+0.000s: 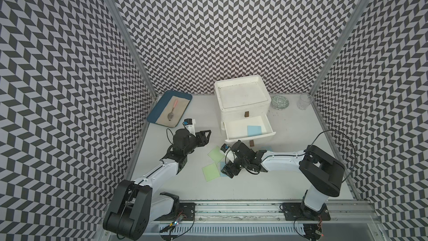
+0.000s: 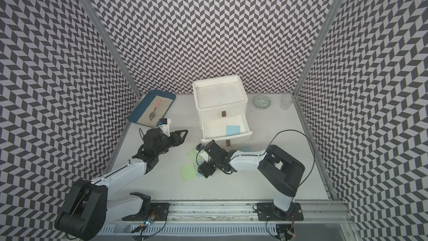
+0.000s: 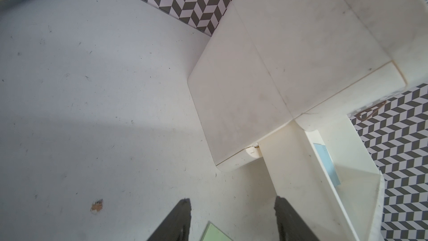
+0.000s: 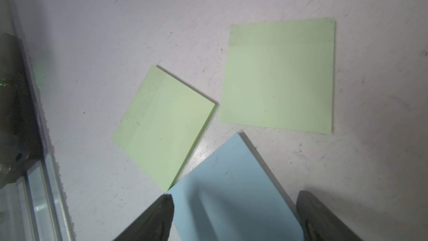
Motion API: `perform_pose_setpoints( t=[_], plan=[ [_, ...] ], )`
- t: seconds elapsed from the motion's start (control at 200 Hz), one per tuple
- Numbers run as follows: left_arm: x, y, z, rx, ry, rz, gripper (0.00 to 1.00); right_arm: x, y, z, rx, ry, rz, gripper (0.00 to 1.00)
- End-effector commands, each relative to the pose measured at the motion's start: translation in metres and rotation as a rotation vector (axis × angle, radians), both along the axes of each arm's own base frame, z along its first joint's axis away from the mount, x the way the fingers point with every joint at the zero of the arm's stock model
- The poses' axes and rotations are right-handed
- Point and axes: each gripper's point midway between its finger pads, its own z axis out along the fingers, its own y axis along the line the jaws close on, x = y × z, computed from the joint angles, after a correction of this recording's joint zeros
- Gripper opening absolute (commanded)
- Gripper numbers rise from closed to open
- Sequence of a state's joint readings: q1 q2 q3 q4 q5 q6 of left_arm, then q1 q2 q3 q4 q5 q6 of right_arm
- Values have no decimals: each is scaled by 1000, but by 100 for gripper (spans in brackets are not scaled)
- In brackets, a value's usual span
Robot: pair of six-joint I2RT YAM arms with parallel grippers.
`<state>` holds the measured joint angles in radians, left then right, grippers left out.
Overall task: Please put the sticky notes in the drawer by color
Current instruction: Pick up the sticky notes from the center of the board.
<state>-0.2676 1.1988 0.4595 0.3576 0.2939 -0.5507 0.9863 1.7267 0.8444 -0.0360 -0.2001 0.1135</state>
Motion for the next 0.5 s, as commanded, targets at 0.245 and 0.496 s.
perform_pose_setpoints(
  t=[0.245,0.496],
  plan=[
    [1,0,4,-9,-14,-13,61,-53,-18,-25,-181,-2,3,88],
    [-1,0,7,-13,-23,-17,61,-65,-21,-31,-273,-100,11,90]
  ],
)
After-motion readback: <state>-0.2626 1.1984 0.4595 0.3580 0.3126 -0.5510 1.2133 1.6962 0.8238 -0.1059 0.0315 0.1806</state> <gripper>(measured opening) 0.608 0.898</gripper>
